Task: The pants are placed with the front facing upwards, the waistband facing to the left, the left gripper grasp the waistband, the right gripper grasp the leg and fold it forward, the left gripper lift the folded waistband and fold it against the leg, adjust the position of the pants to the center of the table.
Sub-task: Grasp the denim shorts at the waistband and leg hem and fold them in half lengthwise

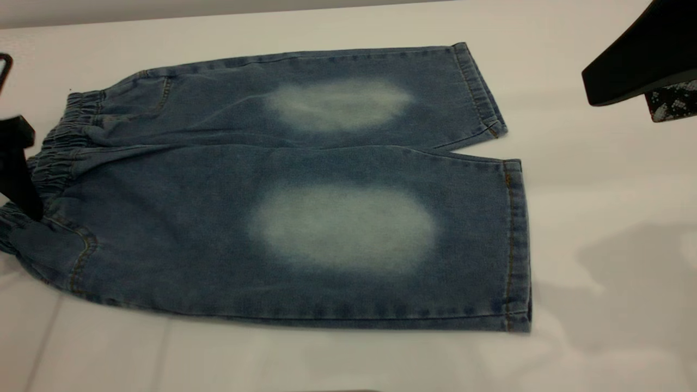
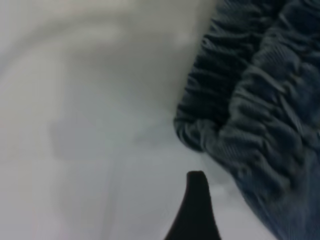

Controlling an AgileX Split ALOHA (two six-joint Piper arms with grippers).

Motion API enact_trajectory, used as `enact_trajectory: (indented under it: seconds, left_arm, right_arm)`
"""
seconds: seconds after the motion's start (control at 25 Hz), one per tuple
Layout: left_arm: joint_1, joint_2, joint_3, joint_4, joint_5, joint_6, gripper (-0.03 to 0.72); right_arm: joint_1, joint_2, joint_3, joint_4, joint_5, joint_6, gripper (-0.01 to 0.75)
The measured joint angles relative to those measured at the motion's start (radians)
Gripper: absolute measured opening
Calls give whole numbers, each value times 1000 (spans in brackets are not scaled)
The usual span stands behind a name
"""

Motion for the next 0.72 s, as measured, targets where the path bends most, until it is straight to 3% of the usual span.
enact_trajectory:
  seconds: [0.24, 0.4, 0.52, 0.72]
  left_arm:
    - [0, 68, -2, -38, -61, 1, 534]
    - [1, 106, -9, -37, -79, 1, 487]
    - [2, 112, -11, -35, -79, 1, 393]
    - [-1, 109, -11, -40, -86, 29, 105]
  right_arm:
    - [0, 0, 0, 1, 0, 0, 484]
    - [0, 0, 0, 1, 0, 0, 484]
    - [0, 0, 0, 1, 0, 0, 484]
    - [0, 10, 3, -3, 34, 92, 484]
